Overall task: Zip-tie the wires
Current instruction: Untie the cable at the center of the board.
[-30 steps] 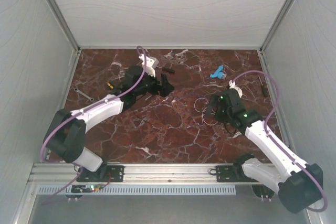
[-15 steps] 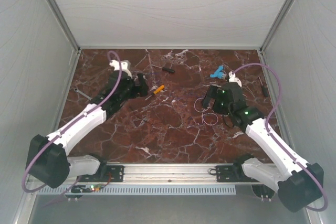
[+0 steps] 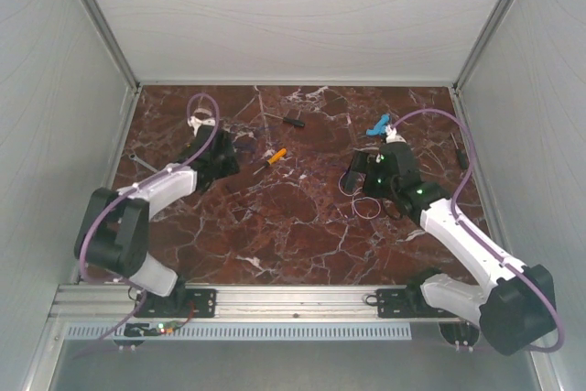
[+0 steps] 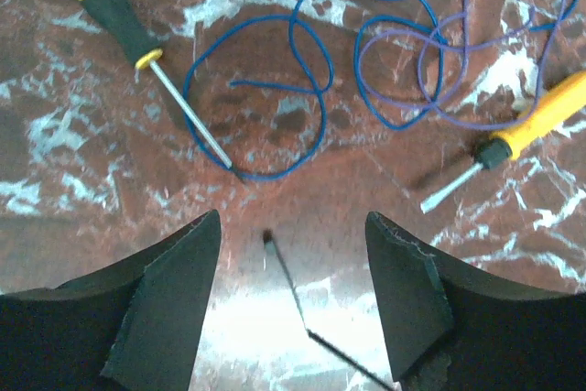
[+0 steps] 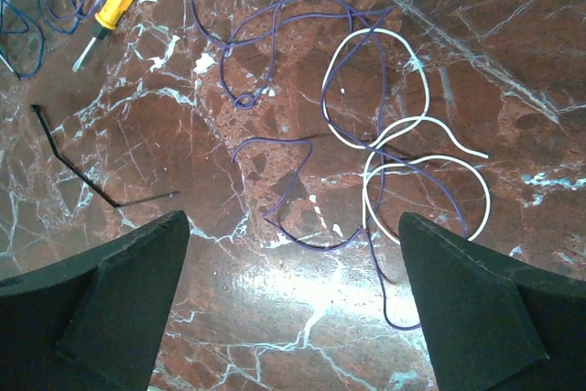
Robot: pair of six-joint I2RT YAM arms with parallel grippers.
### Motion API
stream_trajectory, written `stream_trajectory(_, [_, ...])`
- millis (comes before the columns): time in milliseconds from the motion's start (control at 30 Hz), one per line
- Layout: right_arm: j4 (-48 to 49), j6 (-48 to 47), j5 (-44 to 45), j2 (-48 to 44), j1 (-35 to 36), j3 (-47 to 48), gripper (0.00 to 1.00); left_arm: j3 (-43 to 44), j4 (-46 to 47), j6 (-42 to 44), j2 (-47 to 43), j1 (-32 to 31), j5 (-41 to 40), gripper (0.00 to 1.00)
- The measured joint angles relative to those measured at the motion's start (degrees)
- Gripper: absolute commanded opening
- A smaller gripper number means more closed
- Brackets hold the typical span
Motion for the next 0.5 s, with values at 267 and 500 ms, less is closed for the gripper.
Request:
stream_trajectory(267, [1.0,-0.5,-1.5,1.1,0.0,-0.8,0.97,8.6,3.8,0.1,10.5,0.4,-0.5,0.49])
stream_trajectory(500, [1.3,-0.5,-1.9,1.1,0.0,-1.0,0.97,15.7,5.3,0.2,18.0,0.4,-3.0,0.43])
